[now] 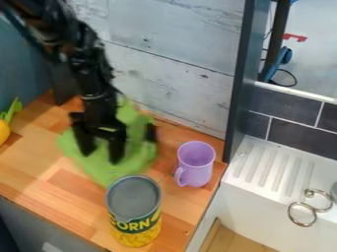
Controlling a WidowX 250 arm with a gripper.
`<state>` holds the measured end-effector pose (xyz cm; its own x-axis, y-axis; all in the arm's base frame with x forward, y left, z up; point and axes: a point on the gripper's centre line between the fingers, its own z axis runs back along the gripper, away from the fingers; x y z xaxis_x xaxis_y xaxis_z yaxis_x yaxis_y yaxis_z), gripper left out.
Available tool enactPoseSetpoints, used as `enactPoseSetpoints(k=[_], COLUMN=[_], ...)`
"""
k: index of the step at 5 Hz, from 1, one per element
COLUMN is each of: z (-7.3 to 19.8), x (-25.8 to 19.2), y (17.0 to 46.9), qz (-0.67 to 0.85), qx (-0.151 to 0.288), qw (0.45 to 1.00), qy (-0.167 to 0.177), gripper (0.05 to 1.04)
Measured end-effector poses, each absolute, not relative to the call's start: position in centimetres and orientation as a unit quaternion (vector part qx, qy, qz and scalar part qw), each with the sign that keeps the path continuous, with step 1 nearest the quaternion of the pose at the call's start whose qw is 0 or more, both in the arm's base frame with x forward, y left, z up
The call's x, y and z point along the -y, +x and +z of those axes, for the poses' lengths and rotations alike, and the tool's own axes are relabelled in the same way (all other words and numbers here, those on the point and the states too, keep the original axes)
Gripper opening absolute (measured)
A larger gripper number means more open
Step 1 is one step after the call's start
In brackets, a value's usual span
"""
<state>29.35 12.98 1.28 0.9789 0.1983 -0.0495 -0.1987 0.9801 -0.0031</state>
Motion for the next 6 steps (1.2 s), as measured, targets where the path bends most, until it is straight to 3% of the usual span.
enactPoseSetpoints(k=[1, 2, 3, 5, 6], z=[1.8, 1.3, 1.3, 2.2, 5.9], x=[-17.3, -22.0, -23.2, -22.7, -21.8], y=[27.8, 29.4, 30.0, 29.4, 29.3], qz=[0.191, 0.229, 0.232, 0.242, 0.253], qx=[-0.03, -0.01, -0.01, -0.001, 0.049], qw=[0.981, 0.972, 0.97, 0.968, 0.964], qy=[0.032, 0.049, 0.069, 0.068, 0.062], gripper=[1.0, 1.001, 1.001, 1.001, 1.0])
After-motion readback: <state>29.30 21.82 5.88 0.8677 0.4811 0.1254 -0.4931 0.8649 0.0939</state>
